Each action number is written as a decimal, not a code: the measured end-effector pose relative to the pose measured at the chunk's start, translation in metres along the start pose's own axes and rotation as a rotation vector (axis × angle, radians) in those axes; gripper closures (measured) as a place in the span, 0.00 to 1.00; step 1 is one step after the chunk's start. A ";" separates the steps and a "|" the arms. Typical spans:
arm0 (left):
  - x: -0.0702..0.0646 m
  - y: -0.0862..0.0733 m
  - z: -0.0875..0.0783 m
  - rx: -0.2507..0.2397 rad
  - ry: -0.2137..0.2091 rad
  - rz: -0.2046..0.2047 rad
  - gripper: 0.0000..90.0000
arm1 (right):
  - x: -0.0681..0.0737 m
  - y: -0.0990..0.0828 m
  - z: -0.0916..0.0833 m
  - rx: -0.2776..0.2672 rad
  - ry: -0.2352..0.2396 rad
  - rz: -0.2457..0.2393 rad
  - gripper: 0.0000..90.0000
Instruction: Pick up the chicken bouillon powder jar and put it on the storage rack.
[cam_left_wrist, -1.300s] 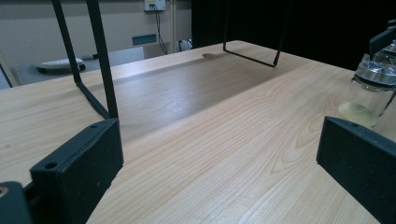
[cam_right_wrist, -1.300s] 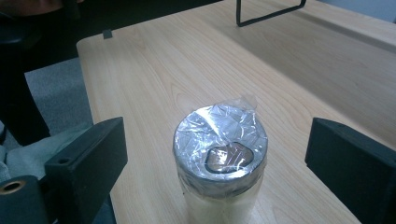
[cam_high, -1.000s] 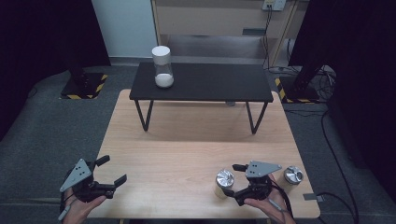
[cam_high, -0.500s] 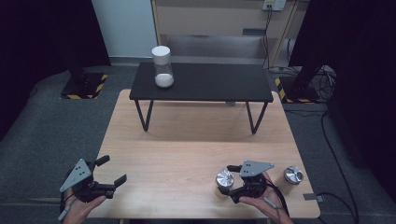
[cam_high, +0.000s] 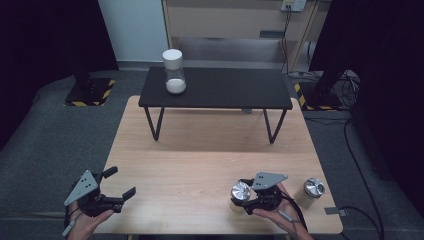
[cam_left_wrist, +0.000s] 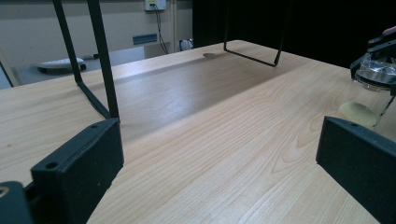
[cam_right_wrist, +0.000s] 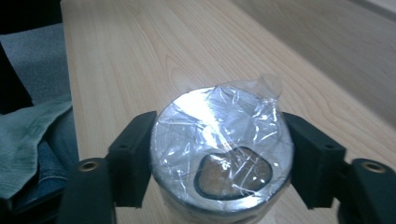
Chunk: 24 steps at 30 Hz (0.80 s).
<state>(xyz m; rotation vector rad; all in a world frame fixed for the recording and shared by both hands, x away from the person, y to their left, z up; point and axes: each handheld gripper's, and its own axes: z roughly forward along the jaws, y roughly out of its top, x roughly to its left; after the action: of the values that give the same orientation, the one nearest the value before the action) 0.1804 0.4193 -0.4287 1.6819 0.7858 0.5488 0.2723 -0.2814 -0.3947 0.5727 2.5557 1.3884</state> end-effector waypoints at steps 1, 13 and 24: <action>0.000 0.000 0.000 -0.001 0.000 -0.001 0.00 | 0.000 0.000 0.000 0.000 0.002 0.001 0.38; 0.000 0.000 0.000 0.000 0.001 -0.002 0.00 | 0.002 0.004 0.000 0.007 -0.009 -0.009 0.39; 0.000 0.000 0.000 0.000 0.000 -0.002 0.00 | 0.001 0.009 0.000 0.021 -0.009 -0.010 0.39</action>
<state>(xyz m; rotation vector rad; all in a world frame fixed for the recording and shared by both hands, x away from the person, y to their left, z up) 0.1804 0.4195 -0.4288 1.6808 0.7875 0.5478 0.2732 -0.2765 -0.3865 0.5682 2.5656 1.3539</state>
